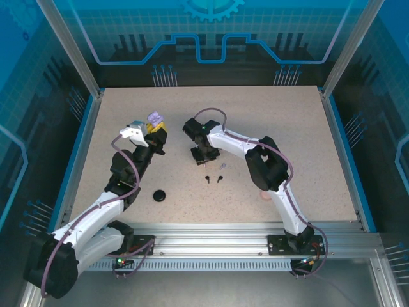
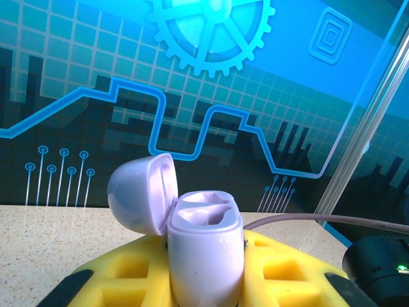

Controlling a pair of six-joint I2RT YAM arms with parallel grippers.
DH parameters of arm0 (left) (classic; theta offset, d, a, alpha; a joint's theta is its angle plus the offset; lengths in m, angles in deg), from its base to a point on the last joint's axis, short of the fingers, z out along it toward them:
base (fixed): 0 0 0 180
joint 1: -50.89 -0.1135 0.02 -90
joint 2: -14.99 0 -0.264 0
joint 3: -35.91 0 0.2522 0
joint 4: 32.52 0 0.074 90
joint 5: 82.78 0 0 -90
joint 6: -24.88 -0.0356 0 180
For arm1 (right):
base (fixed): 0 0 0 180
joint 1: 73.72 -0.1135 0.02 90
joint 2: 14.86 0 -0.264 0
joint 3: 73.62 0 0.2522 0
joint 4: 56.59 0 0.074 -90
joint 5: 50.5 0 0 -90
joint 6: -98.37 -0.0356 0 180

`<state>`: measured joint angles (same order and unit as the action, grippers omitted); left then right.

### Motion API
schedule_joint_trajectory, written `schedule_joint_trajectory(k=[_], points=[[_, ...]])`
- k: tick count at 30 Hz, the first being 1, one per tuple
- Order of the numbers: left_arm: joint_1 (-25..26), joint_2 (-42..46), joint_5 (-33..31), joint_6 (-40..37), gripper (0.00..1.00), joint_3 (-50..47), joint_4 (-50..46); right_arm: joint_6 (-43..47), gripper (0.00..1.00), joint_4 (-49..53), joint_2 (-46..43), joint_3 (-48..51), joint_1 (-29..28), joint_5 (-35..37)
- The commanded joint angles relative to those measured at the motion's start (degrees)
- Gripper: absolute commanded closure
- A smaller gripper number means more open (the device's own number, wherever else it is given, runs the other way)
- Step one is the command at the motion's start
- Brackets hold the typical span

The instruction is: Insert wireless bluetooth earbuds into charging case

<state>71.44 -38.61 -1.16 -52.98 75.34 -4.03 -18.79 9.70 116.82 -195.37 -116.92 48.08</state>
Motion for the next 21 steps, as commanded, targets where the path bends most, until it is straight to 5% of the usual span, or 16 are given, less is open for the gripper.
schedule_joint_trajectory(k=[1,21], points=[[-0.44,1.31,-0.76,0.66,1.0,1.53,0.72,-0.62,0.67,1.77,1.35,-2.29,-1.0,0.27],[-0.57,1.64,-0.76,0.62,1.0,1.27,0.89,-9.99,0.67,9.78,6.77,-6.16,-1.87,2.41]])
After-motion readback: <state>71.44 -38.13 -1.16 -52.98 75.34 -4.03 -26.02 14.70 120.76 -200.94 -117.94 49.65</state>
